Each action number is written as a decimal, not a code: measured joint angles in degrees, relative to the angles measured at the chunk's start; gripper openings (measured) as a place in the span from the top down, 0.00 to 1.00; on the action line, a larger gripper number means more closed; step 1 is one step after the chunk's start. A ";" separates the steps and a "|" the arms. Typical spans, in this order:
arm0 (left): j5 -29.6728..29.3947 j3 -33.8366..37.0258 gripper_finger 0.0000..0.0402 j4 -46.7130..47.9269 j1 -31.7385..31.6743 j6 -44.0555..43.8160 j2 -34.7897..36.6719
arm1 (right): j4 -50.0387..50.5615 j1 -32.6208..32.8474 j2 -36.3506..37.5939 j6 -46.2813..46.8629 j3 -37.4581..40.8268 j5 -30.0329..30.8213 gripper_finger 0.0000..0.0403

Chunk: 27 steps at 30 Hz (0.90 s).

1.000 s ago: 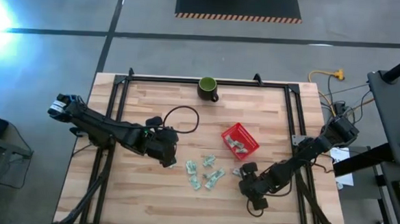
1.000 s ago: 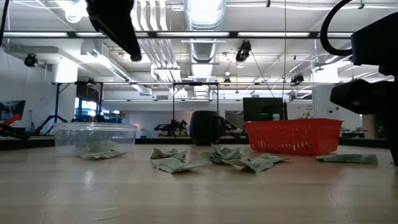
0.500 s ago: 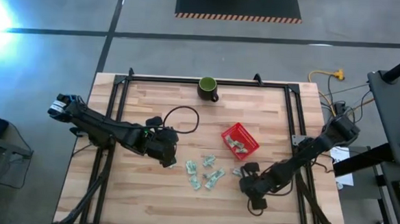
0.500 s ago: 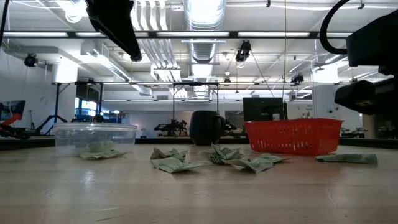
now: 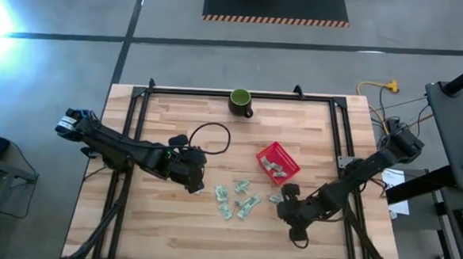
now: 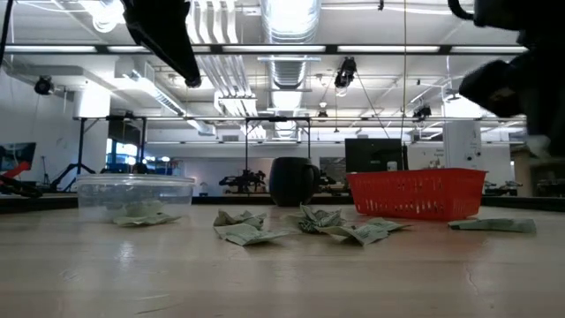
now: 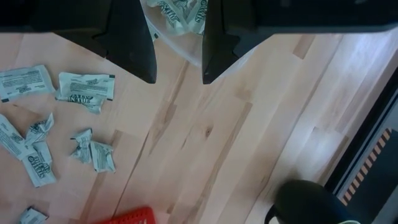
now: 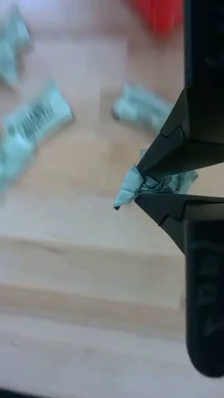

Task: Pick and place items into bin
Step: Put the stevia packet into the red basket

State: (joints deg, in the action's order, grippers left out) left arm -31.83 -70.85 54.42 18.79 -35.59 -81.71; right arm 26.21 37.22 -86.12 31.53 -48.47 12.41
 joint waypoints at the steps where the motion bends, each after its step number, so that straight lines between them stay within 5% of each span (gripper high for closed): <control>1: -0.03 0.00 0.72 0.01 0.00 0.00 0.00 | 0.95 -0.09 0.70 -0.06 -0.26 1.61 0.89; 14: 0.00 0.00 0.72 -1.11 0.00 0.03 -0.01 | 15.89 -5.14 9.50 1.40 -0.83 22.90 0.89; 27: -0.07 0.02 0.72 -3.33 -0.04 -0.09 -0.02 | 15.80 -16.57 6.47 -0.22 -0.48 24.87 0.89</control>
State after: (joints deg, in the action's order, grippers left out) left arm -31.90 -70.83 51.09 18.74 -35.68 -81.73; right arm 42.01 20.65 -79.65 31.31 -48.95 37.28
